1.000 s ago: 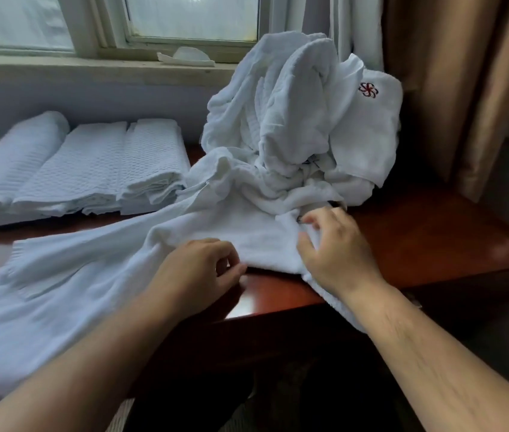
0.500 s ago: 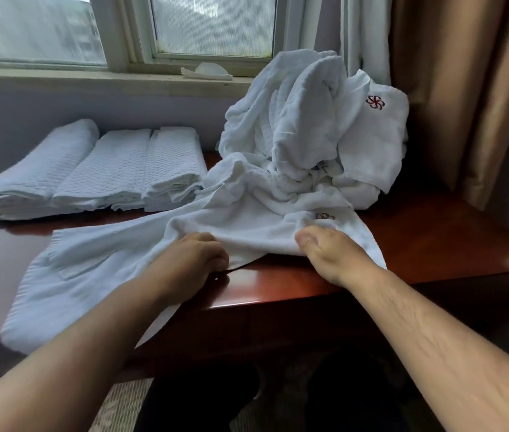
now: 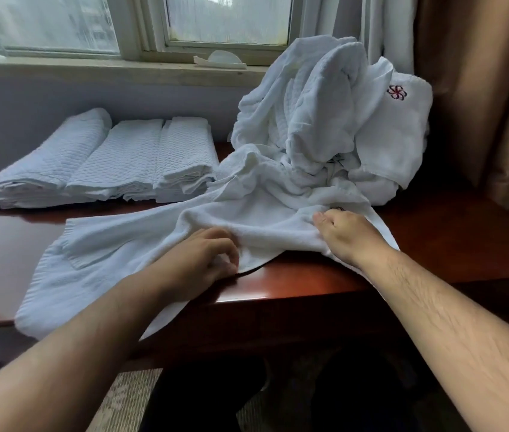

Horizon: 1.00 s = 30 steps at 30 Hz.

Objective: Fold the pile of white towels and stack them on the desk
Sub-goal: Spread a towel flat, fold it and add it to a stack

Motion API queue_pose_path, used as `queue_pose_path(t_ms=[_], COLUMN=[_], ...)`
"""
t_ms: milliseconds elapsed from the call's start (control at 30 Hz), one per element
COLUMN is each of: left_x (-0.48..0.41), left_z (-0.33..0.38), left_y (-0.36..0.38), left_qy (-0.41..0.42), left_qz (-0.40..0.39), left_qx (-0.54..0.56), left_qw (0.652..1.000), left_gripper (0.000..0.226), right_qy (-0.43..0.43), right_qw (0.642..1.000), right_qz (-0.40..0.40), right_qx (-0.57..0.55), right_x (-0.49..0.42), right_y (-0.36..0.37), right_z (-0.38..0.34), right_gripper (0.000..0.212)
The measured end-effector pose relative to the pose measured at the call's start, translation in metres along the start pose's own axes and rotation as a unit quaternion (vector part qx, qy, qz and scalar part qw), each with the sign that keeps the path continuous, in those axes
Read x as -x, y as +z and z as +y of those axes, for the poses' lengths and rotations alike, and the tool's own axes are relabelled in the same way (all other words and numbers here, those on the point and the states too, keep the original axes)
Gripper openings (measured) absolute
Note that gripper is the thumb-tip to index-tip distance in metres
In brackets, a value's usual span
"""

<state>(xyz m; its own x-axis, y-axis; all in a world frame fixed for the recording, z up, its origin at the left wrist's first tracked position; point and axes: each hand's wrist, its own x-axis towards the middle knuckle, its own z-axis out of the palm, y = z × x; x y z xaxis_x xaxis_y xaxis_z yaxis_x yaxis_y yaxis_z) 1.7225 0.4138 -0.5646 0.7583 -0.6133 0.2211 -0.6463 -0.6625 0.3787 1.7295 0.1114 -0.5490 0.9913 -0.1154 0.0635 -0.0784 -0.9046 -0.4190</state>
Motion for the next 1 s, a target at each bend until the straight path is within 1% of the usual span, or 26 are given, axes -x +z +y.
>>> queue_pose_path(t_ms=[67,100,167,233,267,300,333,400,433,467,500,533,567,600,633,667,700,767,800,833,900,933,967,1000], left_x=[-0.001,-0.004,-0.008,-0.011,-0.01,-0.009,-0.007,-0.004,-0.005,-0.007,-0.012,-0.019,-0.027,-0.035,-0.042,-0.047,-0.052,-0.059,-0.063,-0.067,-0.075,-0.079,-0.082,-0.085], left_z=[0.003,0.006,0.01,0.012,0.011,0.01,0.009,0.013,0.017,0.021,0.027,0.032,0.037,0.043,0.05,0.057,0.064,0.075,0.077,0.077,0.075,0.073,0.071,0.069], left_y=[0.002,0.002,0.003,0.001,-0.002,-0.007,-0.013,-0.028,-0.034,-0.037,-0.038,-0.035,-0.029,-0.023,-0.015,-0.006,0.003,0.022,0.031,0.039,0.047,0.049,0.05,0.051], left_qy=[-0.016,-0.027,-0.039,-0.046,-0.057,-0.076,-0.095,-0.13,-0.146,-0.16,-0.172,-0.173,-0.162,-0.144,-0.119,-0.087,-0.053,-0.014,-0.015,-0.021,-0.033,-0.037,-0.04,-0.042], left_qz=[0.003,0.008,0.015,-0.014,-0.054,-0.11,-0.177,-0.288,-0.316,-0.325,-0.313,-0.278,-0.222,-0.15,-0.075,-0.019,-0.001,-0.049,-0.073,-0.075,-0.033,-0.019,-0.014,-0.013], left_qx=[-0.014,-0.019,-0.014,0.0,0.013,0.035,0.063,0.1,0.095,0.084,0.075,0.059,0.028,-0.02,-0.059,-0.066,-0.046,-0.018,-0.03,-0.046,-0.045,-0.027,-0.009,0.005], left_qw=[1.0,0.999,0.999,0.999,0.997,0.99,0.978,0.944,0.933,0.928,0.931,0.943,0.961,0.978,0.988,0.994,0.998,0.999,0.997,0.996,0.998,0.999,0.999,0.999], left_gripper=[0.036,0.038,0.029,0.021,0.017,0.011,0.006,0.009,0.012,0.02,0.028,0.036,0.04,0.04,0.035,0.028,0.025,0.033,0.04,0.042,0.028,0.02,0.015,0.013], right_qy=[0.003,0.006,0.013,0.015,0.014,0.011,0.007,0.001,-0.001,-0.003,-0.006,-0.012,-0.019,-0.029,-0.04,-0.05,-0.058,-0.069,-0.072,-0.079,-0.101,-0.113,-0.124,-0.126], right_qw=[1.0,1.0,1.0,1.0,1.0,1.0,1.0,1.0,1.0,0.999,0.999,0.999,0.999,0.999,0.999,0.999,0.998,0.994,0.993,0.992,0.993,0.992,0.99,0.991], right_qz=[-0.013,-0.019,-0.027,-0.024,-0.02,-0.016,-0.015,-0.018,-0.022,-0.025,-0.03,-0.033,-0.033,-0.028,-0.017,0.001,0.025,0.071,0.075,0.056,-0.02,-0.051,-0.059,-0.048], right_qx=[0.007,0.008,0.008,0.0,-0.004,-0.006,-0.006,-0.011,-0.016,-0.02,-0.023,-0.023,-0.023,-0.023,-0.022,-0.019,-0.015,-0.036,-0.063,-0.082,-0.06,-0.034,-0.018,-0.022], right_x=[-0.004,-0.006,-0.009,-0.011,-0.012,-0.013,-0.014,-0.018,-0.02,-0.021,-0.022,-0.023,-0.023,-0.022,-0.021,-0.018,-0.015,-0.004,0.004,0.012,0.027,0.031,0.033,0.031], right_y=[0.001,0.001,0.003,0.003,0.002,0.002,0.002,0.001,0.001,0.001,0.001,0.0,-0.001,-0.002,-0.004,-0.006,-0.009,-0.016,-0.02,-0.024,-0.028,-0.028,-0.027,-0.026], right_z=[-0.003,-0.004,-0.005,-0.003,-0.001,0.002,0.004,0.008,0.01,0.012,0.014,0.015,0.017,0.019,0.02,0.022,0.025,0.032,0.038,0.045,0.058,0.065,0.071,0.075], right_gripper=[0.047,0.049,0.05,0.055,0.058,0.059,0.059,0.056,0.055,0.053,0.052,0.051,0.051,0.048,0.044,0.04,0.037,0.035,0.037,0.04,0.044,0.04,0.034,0.026])
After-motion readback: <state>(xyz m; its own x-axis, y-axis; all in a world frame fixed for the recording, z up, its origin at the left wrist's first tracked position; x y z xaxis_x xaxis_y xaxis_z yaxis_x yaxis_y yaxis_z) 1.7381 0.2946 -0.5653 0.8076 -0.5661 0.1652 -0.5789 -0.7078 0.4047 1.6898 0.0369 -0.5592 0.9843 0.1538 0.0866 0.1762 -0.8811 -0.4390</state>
